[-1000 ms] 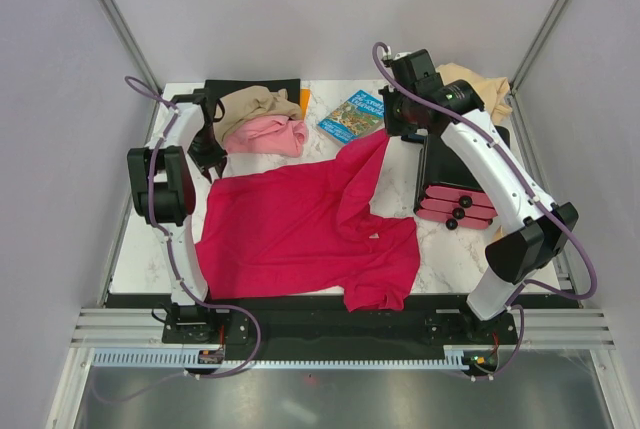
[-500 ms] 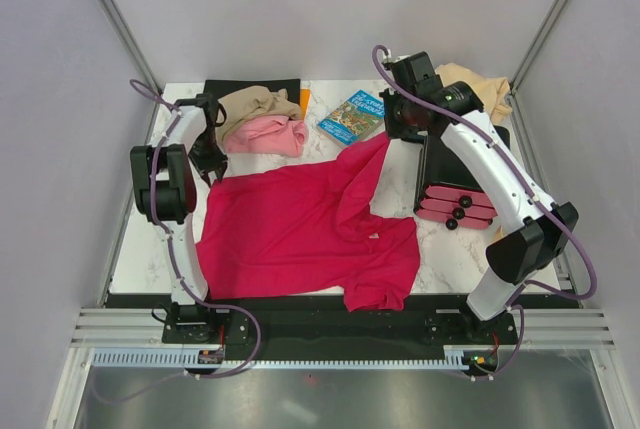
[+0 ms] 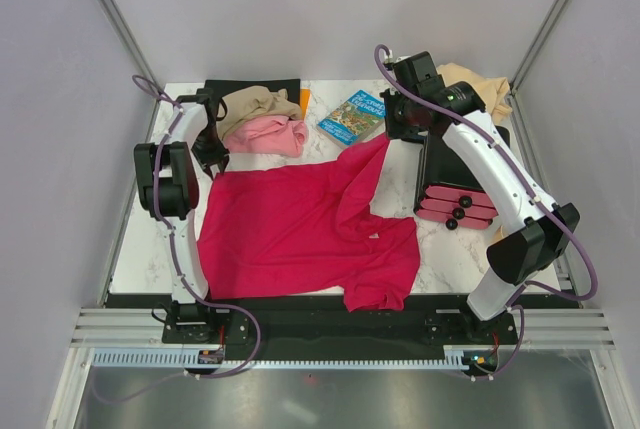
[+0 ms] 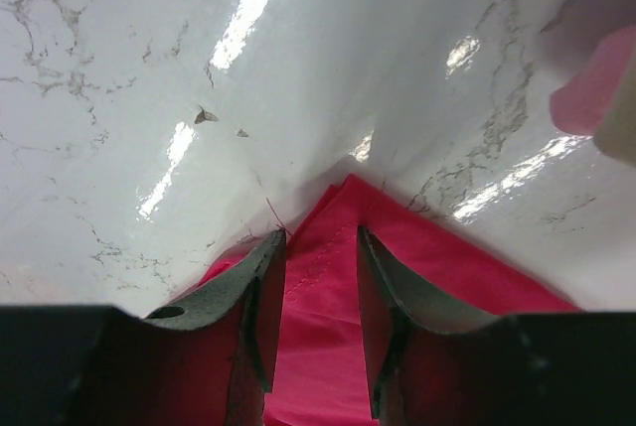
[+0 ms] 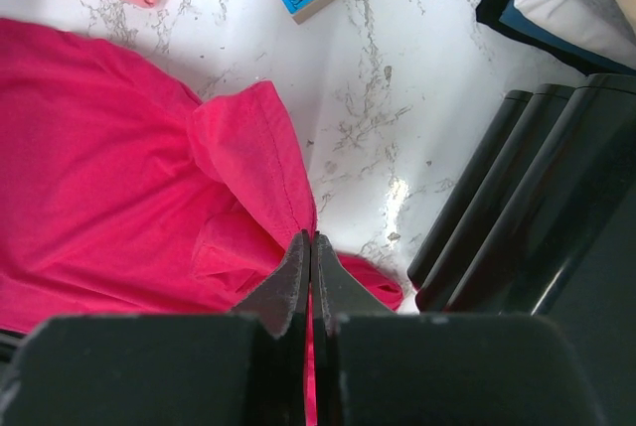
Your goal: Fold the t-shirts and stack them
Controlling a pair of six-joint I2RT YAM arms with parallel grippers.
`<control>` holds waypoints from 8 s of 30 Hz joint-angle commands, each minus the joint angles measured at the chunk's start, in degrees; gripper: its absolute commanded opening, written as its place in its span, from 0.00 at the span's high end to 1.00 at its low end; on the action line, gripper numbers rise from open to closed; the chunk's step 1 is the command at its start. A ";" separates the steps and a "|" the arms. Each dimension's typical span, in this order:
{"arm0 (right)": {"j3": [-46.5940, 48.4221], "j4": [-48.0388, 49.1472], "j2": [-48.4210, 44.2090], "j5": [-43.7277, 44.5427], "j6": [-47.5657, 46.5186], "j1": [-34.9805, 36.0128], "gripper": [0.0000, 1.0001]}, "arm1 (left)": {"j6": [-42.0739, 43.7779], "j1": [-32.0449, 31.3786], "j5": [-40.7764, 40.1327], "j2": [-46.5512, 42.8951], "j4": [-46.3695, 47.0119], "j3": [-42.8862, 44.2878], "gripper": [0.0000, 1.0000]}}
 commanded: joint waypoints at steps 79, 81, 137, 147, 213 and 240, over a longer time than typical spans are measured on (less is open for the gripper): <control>24.54 6.36 8.32 -1.38 0.61 -7.83 1.00 | 2.21 -3.21 -11.50 -43.58 3.01 -7.10 0.98; 26.74 6.80 8.85 -3.84 0.88 -7.83 1.00 | 2.30 -3.21 -12.90 -44.02 2.57 -6.66 0.98; 23.22 19.80 33.71 -17.04 1.14 -9.85 1.00 | 4.58 2.77 -16.78 -20.75 6.70 -5.17 0.98; 26.04 22.09 35.92 -13.53 -0.17 -9.93 1.00 | 5.81 3.21 -13.09 -11.17 9.16 1.68 0.98; -11.49 27.89 -3.63 -18.80 2.99 -11.69 0.66 | 0.10 2.42 2.03 -25.39 13.56 -39.08 0.98; -10.51 27.36 -4.60 -19.59 4.04 -12.83 0.67 | -1.74 7.86 -3.59 -30.05 8.82 -51.40 0.98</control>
